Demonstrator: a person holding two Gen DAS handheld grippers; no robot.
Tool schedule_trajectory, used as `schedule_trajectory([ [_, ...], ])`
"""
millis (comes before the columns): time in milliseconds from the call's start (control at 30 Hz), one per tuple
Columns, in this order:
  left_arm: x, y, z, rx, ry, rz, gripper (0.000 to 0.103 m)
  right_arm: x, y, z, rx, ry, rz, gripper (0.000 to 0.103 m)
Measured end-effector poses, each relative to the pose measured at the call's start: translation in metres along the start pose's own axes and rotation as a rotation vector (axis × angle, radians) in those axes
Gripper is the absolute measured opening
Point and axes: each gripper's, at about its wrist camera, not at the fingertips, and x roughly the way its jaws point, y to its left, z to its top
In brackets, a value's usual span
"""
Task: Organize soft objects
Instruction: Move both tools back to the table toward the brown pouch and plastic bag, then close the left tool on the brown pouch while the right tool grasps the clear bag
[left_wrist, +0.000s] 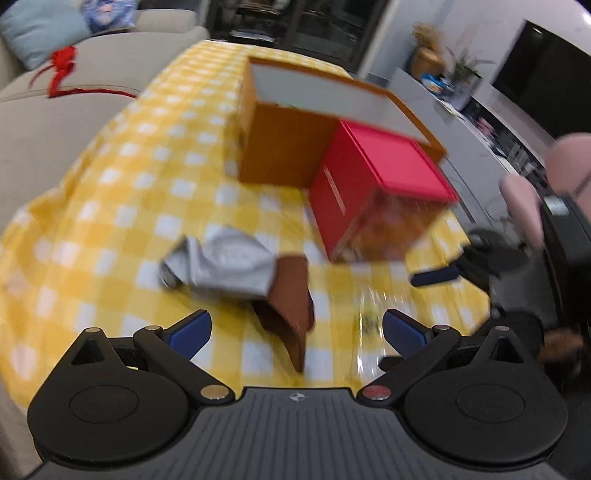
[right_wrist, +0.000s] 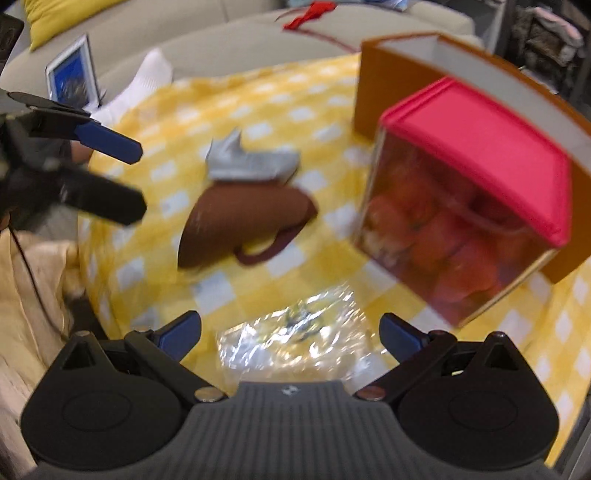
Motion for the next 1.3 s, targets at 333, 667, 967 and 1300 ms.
schedule_trajectory([
  [333,0.031,-0.002,-0.020,0.004,-0.011,-0.075,0.096,0.028,-0.006,-0.001,-0.024,0.060,0.031,0.100],
  [667,0.057,0.000,-0.017,-0.004,0.002,-0.076,0.066,0.030,-0.013,0.000,-0.043,0.048,0.093,0.100],
  [967,0.064,-0.004,-0.023,0.058,0.025,-0.060,0.027,0.027,-0.024,0.004,0.012,0.041,0.134,0.096],
  [1300,0.067,-0.005,-0.023,0.045,0.033,-0.050,0.009,0.022,-0.036,0.006,0.036,0.042,0.132,0.075],
])
